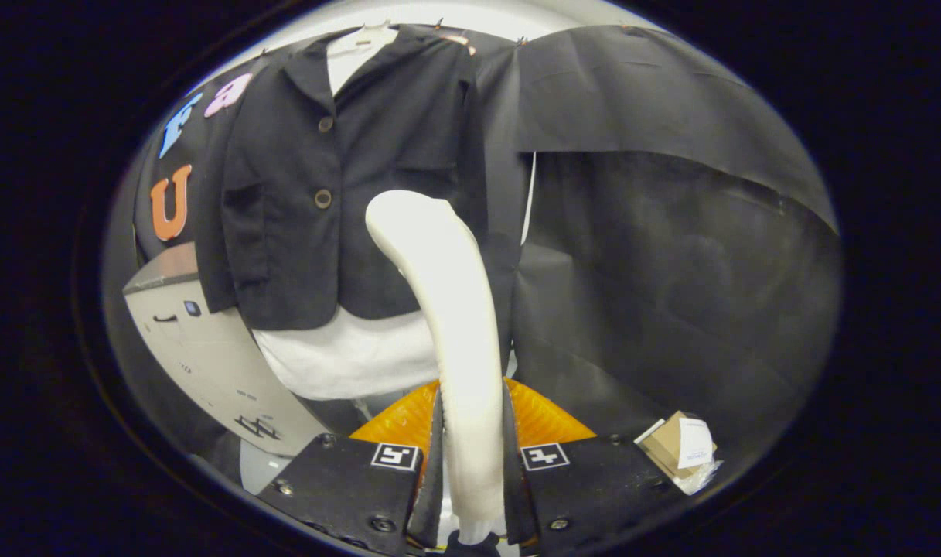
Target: Iron the clothes twice with a garment steamer, once on the left side and once on the right side.
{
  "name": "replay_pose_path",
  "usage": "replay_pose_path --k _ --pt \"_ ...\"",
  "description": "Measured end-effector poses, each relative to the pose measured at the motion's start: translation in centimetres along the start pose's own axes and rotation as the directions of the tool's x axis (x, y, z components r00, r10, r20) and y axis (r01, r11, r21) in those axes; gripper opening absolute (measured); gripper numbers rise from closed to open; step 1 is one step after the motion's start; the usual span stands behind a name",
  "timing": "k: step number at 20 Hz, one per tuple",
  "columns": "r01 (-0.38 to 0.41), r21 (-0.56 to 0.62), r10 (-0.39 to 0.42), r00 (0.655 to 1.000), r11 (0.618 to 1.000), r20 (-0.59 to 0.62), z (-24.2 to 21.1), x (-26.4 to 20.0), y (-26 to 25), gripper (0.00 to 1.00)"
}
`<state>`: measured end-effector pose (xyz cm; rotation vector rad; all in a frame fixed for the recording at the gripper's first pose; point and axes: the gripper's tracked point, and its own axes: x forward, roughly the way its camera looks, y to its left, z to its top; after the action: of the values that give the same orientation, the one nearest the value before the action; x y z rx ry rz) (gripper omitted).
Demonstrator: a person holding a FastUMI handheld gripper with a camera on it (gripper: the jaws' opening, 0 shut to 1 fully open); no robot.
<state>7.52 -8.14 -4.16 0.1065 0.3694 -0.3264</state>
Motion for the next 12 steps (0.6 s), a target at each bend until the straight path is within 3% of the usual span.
replay_pose_path --k 6,12 --pt "-0.038 0.046 0.032 0.991 0.998 0.127 5.8 -6.8 -3.1 0.35" --pt "-0.159 0.059 0.143 0.966 0.986 0.214 9.3 -10.5 -4.7 0.35"
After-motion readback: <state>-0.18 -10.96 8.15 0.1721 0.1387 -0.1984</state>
